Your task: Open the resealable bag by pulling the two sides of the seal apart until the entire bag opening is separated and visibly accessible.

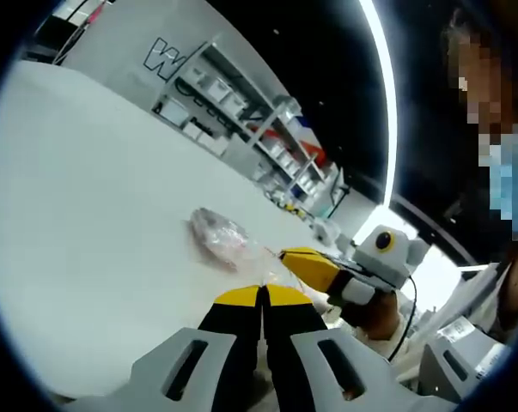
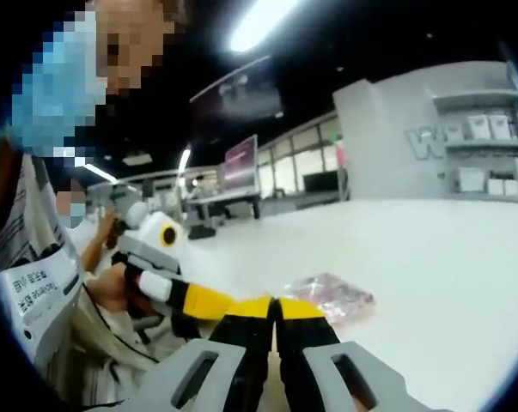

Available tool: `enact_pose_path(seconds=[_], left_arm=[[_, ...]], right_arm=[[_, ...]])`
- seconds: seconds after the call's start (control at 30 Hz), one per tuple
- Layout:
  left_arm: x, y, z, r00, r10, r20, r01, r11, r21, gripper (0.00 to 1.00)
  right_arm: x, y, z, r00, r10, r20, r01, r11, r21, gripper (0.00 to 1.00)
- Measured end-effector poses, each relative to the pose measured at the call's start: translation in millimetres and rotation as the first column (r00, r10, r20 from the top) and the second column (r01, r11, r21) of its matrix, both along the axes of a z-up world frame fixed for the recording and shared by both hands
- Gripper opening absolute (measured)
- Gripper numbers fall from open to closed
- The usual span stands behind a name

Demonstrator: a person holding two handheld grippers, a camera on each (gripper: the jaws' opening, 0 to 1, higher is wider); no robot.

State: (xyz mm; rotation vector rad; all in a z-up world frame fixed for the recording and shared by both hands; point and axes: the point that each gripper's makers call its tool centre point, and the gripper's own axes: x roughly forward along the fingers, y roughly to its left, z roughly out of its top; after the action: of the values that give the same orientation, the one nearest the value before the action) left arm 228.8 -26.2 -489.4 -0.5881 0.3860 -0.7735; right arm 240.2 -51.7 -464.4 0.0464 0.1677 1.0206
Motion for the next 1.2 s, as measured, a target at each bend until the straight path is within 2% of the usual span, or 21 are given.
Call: enact_pose_path(seconds=[0.37,0.73,1.07,1.17,1.2], left_arm=[[0.6,1,0.7,1.0,0.002,0.006,-0.002,1.0,0.001,0.0],[0.8,0,0.0,1.0,0.002,0.003,-0.002,1.0,0.004,0.0],[0.8,0,0.3,1.0,0.002,0.006,-0.002,1.0,0.0,0.0],[0.7,0,0.4,1.0,0.002,0.008,-0.002,1.0,-0.002,0.01],[0.7,0,0.3,1.0,0.003,0.007,-0.003,1.0,-0.002,0.01]], right_arm=[[12,-12,5.3,0.996,-0.058,0.07,0.061,0.997,-0.04,0.0],[19,-23,13.5,0.989,-0.098,0.114,0.104,0.994,-0.046,0.0],[20,-25,13.3,0.987,-0.104,0.119,0.111,0.992,-0.056,0.0],[14,-19,9.2,0.992,-0.06,0.112,0.07,0.994,-0.084,0.0],[15,-18,12.3,0.985,-0.059,0.163,0.075,0.993,-0.09,0.0]])
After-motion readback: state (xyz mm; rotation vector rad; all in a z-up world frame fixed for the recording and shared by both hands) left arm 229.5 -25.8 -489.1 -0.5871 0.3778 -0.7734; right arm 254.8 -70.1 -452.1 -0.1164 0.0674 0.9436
